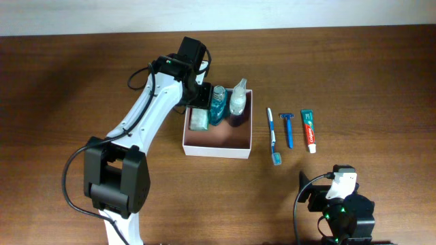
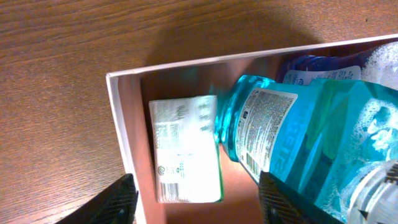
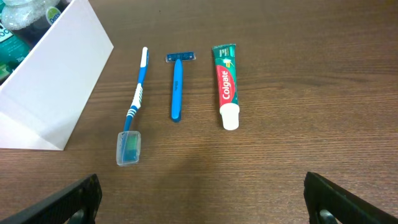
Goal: Pack container
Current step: 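Place the soap bar into the box's left side, release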
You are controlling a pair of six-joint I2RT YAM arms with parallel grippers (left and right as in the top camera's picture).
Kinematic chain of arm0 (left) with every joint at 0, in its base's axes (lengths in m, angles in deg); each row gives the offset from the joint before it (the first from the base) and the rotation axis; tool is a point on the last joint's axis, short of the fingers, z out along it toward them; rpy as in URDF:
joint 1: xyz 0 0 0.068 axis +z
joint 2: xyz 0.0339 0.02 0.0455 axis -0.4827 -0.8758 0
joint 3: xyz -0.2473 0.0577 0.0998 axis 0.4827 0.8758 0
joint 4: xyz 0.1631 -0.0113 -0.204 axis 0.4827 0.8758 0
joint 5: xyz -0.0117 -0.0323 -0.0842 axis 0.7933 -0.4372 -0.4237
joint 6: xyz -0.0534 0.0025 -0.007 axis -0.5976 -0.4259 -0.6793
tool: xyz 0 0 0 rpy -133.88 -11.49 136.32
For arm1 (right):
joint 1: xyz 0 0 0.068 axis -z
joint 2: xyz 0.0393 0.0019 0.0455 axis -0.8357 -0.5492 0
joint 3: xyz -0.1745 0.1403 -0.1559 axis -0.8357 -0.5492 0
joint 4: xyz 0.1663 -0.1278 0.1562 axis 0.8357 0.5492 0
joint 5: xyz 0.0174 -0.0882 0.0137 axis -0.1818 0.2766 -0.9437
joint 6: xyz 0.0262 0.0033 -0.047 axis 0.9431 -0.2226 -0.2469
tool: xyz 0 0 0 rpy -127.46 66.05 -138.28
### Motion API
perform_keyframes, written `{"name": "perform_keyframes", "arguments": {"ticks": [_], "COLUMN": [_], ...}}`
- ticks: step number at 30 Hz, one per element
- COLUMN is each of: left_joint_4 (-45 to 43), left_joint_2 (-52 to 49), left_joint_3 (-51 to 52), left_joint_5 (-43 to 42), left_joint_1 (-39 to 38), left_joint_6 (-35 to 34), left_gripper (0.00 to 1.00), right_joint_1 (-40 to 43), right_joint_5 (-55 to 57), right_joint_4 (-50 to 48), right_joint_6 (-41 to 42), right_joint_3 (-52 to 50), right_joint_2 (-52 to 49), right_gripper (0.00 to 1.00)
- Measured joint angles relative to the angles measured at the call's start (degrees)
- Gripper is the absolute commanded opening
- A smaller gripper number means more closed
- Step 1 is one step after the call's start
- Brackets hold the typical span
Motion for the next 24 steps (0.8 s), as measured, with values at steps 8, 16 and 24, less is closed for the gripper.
{"name": "perform_keyframes", "arguments": {"ticks": [8, 16, 24], "left_joint_4": [4.3, 17.4, 26.0], "left_joint_2": [0.0, 2.4, 13.1], "left_joint_3": [-0.6, -10.5, -15.2], "left_joint_5": [-0.3, -0.5, 2.4], "left_joint_1": [0.3, 3.4, 0.7], "left_joint_6": [0.0, 0.0, 0.1], "left_gripper": [0.65, 0.65, 0.74], "right_joint_1": [0.0, 0.0, 0.0], "right_joint_5": [0.0, 0.0, 0.0], "right_joint_4": [0.0, 0.0, 0.0], "right_joint_6": [0.0, 0.0, 0.0], "right_joint_3": [0.0, 0.0, 0.0], "right_joint_2": [0.0, 0.0, 0.0], "right_gripper": [0.99, 0.99, 0.99]}}
